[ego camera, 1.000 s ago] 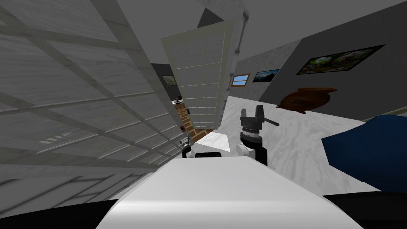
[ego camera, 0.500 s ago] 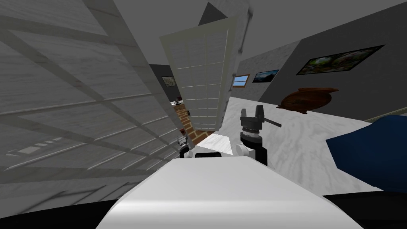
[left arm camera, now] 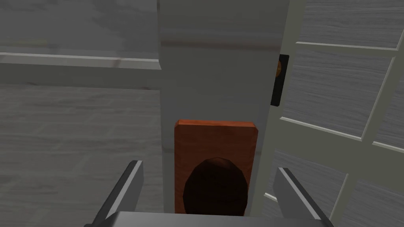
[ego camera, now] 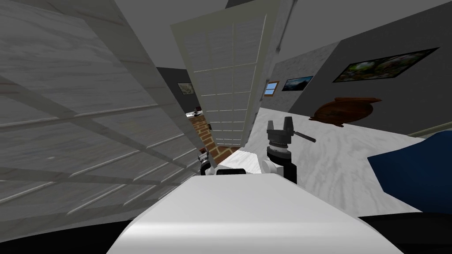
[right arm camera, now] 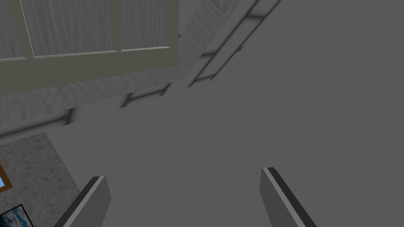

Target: Push the door open

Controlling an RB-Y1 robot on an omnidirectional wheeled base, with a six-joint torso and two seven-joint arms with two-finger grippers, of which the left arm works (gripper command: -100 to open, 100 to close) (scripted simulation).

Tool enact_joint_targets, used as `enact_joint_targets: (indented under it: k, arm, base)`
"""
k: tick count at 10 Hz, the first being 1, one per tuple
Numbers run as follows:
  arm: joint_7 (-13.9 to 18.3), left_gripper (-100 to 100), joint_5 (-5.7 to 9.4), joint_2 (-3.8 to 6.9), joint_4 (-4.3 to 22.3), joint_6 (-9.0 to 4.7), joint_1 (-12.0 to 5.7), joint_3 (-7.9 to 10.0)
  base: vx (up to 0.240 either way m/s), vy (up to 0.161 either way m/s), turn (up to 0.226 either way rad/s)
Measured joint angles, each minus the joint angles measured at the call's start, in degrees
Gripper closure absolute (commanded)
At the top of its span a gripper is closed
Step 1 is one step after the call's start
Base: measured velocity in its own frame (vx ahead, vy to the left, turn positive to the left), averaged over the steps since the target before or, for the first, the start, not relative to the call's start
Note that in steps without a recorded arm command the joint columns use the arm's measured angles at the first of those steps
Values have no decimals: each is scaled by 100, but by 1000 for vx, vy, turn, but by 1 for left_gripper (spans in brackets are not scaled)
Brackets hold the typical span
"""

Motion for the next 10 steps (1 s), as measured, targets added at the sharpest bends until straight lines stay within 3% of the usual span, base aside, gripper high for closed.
enact_joint_targets:
  k: [5, 9, 10]
  arm:
    - [-8, 100, -1, 6, 5, 32, 1, -7]
    - [-23, 100, 60, 30, 124, -11, -25, 55]
    - [-73, 100, 90, 31, 50, 6, -6, 95]
  base:
    - [-12, -6, -4]
    - [123, 42, 2]
    - [163, 54, 15]
